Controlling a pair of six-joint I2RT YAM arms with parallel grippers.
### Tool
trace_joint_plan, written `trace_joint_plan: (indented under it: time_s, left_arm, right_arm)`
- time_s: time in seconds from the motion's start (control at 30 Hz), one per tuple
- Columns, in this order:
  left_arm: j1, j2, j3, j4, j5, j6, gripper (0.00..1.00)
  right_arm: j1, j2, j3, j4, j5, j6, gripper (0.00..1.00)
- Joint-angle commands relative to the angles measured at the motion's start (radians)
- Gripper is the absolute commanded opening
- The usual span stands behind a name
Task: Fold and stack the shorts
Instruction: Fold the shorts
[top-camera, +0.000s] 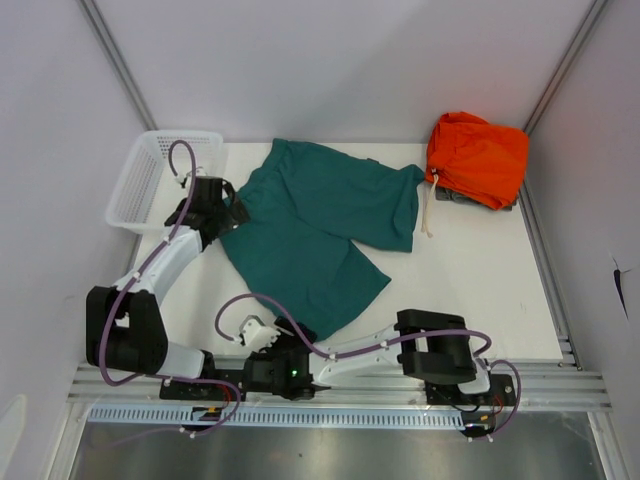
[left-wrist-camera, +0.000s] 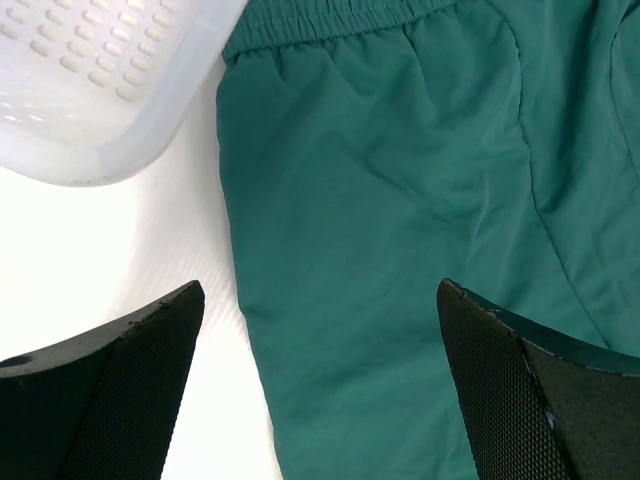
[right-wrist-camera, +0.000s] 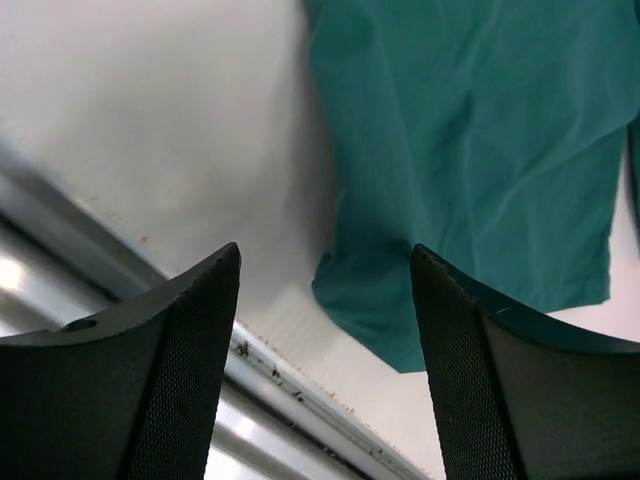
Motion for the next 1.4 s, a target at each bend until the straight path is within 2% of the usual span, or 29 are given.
trace_joint_plan:
  time_s: [0.0,0.43,0.7,1.03,1.17,1.23,1.37]
  left_arm:
    - [0.021,-0.032,-0.003,0.047,0.018,-0.007,0.99]
    - [0.029,-0.023,-0.023,0.089,0.052,-0.001,0.99]
    - [0.029,-0.035,-0.026,0.095,0.06,0.004,0.99]
    - [0.029,-0.044,-0.026,0.095,0.055,0.007,0.99]
    - [0.031,-0.052,-0.026,0.093,0.057,0.008,0.99]
    - [0.029,-0.052,-0.026,0.095,0.055,0.011,0.99]
    - [0.029,-0.045,-0.025,0.087,0.051,0.01,0.99]
  right_arm:
    - [-0.014,0.049,0.07,-0.09,0.153,0.073,0.7]
    - [-0.046,0.083,0.102,-0.289,0.262,0.201,0.6]
    - [0.006,-0.015,0.033,-0.4,0.188,0.315,0.6]
    - [0.044,-0.242,-0.079,-0.218,0.01,0.192,0.61]
    - [0.0,-0.353,-0.182,-0.048,-0.235,0.094,0.6]
    - [-0.018,-0.377,-0.231,0.018,-0.286,0.088,0.59]
    - [-0.037,-0.359,-0.252,0.048,-0.307,0.062,0.56]
